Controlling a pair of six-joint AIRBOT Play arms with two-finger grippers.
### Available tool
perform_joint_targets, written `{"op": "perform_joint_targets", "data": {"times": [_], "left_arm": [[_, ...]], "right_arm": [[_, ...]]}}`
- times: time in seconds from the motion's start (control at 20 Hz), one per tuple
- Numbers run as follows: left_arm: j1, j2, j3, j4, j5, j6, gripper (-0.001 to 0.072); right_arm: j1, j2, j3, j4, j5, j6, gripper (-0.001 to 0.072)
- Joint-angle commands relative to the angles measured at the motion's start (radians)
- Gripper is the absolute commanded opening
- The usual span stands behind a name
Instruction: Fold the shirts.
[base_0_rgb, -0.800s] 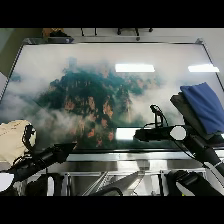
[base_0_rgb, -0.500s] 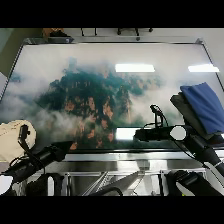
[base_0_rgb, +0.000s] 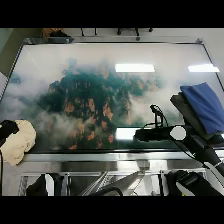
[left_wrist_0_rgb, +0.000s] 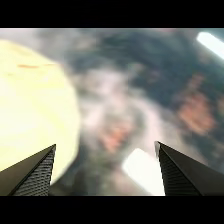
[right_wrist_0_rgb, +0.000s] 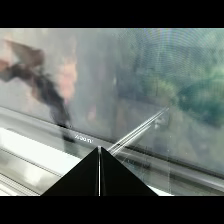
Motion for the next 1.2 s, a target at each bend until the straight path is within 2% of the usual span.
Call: {"op": "perform_joint_targets", "data": {"times": [0.0, 0.2, 0.3, 0.65, 0.7, 0.75, 0.8, 0.95, 1.15], "left_arm": [[0.217, -0.213, 0.005, 0.073, 0.031, -0.027, 0.0702], [0.385, -0.404, -0.069, 0.068, 0.084, 0.021, 0.0702], [0.403, -0.484, -0.068, 0.040, 0.127, 0.068, 0.0702], [0.396, -0.728, 0.024, 0.018, 0.150, 0.113, 0.0700], [0.380, -0.757, 0.047, 0.018, 0.136, 0.114, 0.0635], [0.357, -0.779, 0.080, 0.018, 0.104, 0.115, 0.0346], [0.329, -0.790, 0.117, 0.016, 0.061, 0.125, 0.0011], [0.180, -0.743, 0.258, -0.088, -0.040, 0.142, 0.0013], [-0.096, -0.548, 0.461, -0.353, -0.019, 0.137, 0.0014]], "right_arm": [[0.001, 0.001, 0.000, 0.000, 0.000, 0.000, 0.0016], [0.001, 0.001, 0.000, 0.000, 0.000, 0.000, 0.0016], [0.001, 0.001, 0.000, 0.000, 0.000, 0.000, 0.0016], [0.001, 0.001, 0.000, 0.000, 0.000, 0.000, 0.0016], [0.001, 0.001, 0.000, 0.000, 0.000, 0.000, 0.0016], [0.001, 0.001, 0.000, 0.000, 0.000, 0.000, 0.0016], [0.001, 0.001, 0.000, 0.000, 0.000, 0.000, 0.0016], [0.001, 0.001, 0.000, 0.000, 0.000, 0.000, 0.0016], [0.001, 0.001, 0.000, 0.000, 0.000, 0.000, 0.0016]]}}
